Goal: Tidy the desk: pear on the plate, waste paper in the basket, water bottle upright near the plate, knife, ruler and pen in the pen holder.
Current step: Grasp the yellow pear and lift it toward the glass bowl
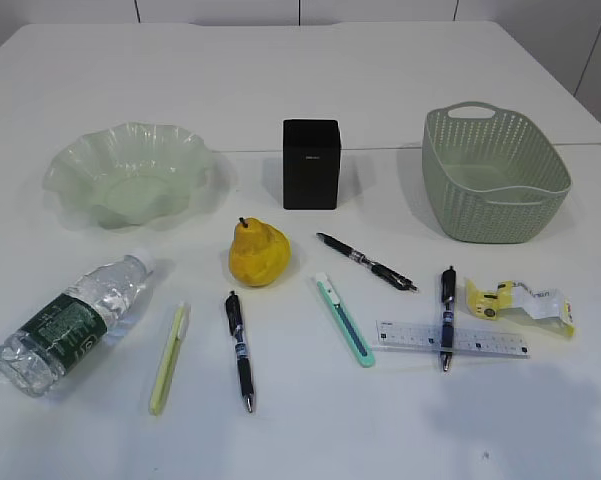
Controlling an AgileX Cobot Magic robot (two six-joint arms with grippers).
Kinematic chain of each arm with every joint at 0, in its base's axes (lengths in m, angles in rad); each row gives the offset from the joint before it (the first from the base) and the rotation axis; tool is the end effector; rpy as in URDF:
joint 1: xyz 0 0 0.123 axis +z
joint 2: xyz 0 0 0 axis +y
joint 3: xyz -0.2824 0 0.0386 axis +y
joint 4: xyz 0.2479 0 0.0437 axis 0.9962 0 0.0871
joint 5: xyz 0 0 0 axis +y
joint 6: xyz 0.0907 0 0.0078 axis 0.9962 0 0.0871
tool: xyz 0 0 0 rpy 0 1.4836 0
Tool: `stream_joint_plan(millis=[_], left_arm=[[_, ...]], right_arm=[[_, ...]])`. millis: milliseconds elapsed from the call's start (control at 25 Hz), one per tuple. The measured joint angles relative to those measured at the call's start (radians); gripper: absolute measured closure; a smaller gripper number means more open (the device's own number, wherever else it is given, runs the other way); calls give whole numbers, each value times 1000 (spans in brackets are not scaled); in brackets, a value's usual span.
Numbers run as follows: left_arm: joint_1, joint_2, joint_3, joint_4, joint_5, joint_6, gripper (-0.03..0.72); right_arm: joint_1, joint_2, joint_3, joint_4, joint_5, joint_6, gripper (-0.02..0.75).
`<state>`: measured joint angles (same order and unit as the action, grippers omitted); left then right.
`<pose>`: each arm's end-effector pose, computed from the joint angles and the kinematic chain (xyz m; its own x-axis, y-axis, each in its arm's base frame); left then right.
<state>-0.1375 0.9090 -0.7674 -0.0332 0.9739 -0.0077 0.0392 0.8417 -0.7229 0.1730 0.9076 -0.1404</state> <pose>0.1536 -0.0238 0.2998 -0.8519 0.0913 -0.5157 0.1286 0.9910 -0.0371 0.1451 0.0181 0.3009 -0.7977 -0.0642 -0.5996 -0.1462 0.9852 0.0890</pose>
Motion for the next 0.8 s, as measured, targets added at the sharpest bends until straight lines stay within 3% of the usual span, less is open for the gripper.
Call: stream_joint_plan(millis=[240, 600, 800], left_arm=[[0, 46, -26, 0, -26, 0, 161], [-1, 258, -215, -31, -47, 26, 169], [-68, 416, -348, -37, -74, 44, 169]], right_arm=[[0, 40, -15, 13, 9, -20, 198], [34, 229, -150, 17, 41, -35, 198], [38, 294, -177, 21, 54, -35, 198]])
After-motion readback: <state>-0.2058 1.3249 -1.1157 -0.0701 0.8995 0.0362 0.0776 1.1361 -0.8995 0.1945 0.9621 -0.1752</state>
